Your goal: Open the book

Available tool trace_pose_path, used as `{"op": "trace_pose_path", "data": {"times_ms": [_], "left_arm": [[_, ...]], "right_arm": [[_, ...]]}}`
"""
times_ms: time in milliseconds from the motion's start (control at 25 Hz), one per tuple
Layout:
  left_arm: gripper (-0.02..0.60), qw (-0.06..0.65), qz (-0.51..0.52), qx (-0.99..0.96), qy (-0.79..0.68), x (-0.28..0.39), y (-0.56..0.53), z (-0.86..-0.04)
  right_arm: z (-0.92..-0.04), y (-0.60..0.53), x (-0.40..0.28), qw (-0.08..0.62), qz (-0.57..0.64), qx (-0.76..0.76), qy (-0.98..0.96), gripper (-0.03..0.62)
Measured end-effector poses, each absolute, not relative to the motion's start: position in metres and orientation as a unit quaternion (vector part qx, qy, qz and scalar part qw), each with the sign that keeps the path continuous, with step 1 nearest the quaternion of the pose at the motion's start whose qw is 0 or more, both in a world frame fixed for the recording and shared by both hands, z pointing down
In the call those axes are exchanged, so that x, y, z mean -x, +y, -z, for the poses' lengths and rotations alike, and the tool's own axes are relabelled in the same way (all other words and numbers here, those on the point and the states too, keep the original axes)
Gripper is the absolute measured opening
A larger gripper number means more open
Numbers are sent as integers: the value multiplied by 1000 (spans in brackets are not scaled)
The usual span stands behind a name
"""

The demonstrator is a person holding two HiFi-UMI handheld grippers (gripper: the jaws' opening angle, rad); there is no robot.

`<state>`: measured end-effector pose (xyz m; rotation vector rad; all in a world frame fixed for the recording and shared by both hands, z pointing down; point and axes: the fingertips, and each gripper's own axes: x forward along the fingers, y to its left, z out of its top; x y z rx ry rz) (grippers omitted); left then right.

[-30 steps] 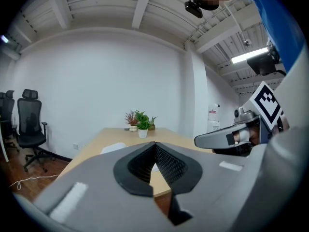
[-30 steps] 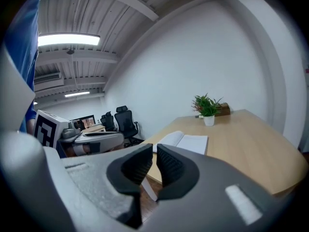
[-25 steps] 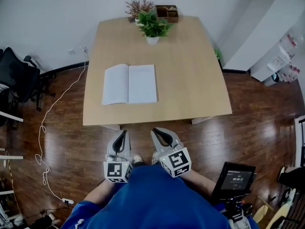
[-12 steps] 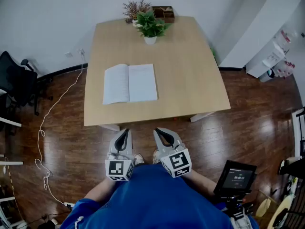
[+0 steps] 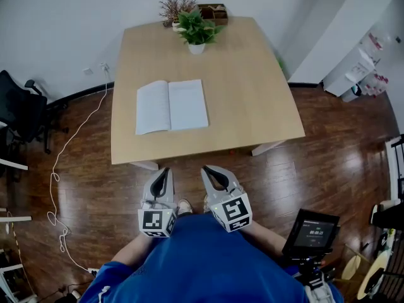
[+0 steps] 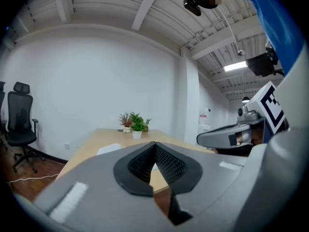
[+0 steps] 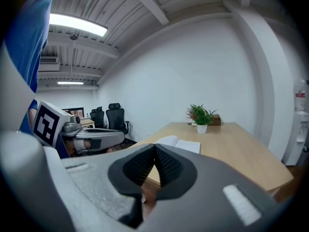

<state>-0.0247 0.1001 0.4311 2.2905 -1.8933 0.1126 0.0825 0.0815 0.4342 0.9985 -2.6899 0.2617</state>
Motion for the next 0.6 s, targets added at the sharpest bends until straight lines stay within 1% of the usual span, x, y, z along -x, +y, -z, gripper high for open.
{"op": "trace_pose_path", "data": {"times_ms": [240, 600], "left_arm": [[7, 88, -37, -767, -635, 22, 97, -434], [6, 86, -35, -766, -636, 28, 119, -442]], "right_arm": [[-436, 79, -84, 132, -89, -342, -926, 3], [-439, 101, -78, 131, -81, -341, -927, 3]]}}
